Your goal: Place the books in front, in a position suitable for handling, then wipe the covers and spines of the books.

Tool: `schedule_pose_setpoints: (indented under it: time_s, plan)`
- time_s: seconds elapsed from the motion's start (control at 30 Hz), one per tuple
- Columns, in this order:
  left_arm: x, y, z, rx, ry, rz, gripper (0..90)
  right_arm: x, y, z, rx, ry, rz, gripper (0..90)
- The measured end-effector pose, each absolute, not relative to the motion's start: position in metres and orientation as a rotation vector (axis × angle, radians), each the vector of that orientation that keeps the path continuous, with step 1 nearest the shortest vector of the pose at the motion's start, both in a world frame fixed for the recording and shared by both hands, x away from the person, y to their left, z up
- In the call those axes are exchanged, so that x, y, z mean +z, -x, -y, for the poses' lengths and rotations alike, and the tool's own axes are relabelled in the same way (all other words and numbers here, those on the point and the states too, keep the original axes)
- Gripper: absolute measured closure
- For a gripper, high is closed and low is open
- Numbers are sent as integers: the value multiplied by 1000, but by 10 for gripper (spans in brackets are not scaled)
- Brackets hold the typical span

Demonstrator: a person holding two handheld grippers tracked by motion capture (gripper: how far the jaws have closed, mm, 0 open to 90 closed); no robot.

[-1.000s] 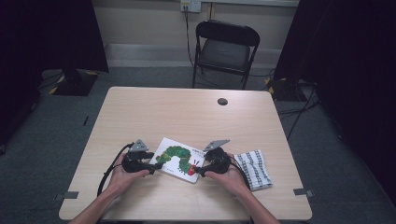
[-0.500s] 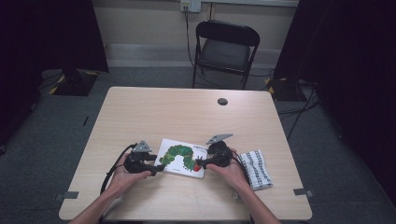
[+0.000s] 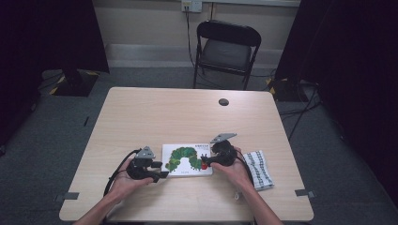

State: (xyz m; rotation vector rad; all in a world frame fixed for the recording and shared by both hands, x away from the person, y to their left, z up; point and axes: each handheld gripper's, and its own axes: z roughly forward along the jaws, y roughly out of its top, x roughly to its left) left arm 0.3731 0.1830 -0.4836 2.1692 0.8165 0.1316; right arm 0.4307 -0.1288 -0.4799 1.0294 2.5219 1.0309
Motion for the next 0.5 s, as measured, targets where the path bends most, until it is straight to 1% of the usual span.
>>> schedule_pose_setpoints:
  time_s: [0.1, 0.13, 0.17, 0.23, 0.3, 0.33, 0.4, 0.47, 0.5]
  plan:
    - [-484, -372, -181, 127, -2159, -821, 467, -479, -430, 130, 1053, -1025, -2535, 361]
    - [-483, -372, -182, 141, -2156, -824, 450, -478, -429, 130, 1076, -1023, -2535, 361]
    - [-482, -373, -183, 159, -2145, -838, 345, -471, -426, 134, 1119, -1012, -2511, 358]
    - [-480, -374, -187, 158, -2116, -857, 342, -467, -424, 136, 1136, -1014, -2496, 354]
    - [-480, -376, -192, 176, -2112, -883, 284, -461, -422, 144, 1156, -1038, -2479, 349]
    - [-479, -376, -195, 178, -2109, -894, 246, -457, -419, 156, 1154, -1050, -2455, 349]
    - [-478, -375, -199, 208, -2099, -905, 238, -456, -418, 161, 1150, -1062, -2444, 347]
    - [-475, -374, -205, 235, -2094, -916, 192, -453, -414, 175, 1136, -1080, -2424, 344]
    - [-474, -373, -206, 245, -2086, -924, 188, -451, -410, 189, 1111, -1108, -2402, 341]
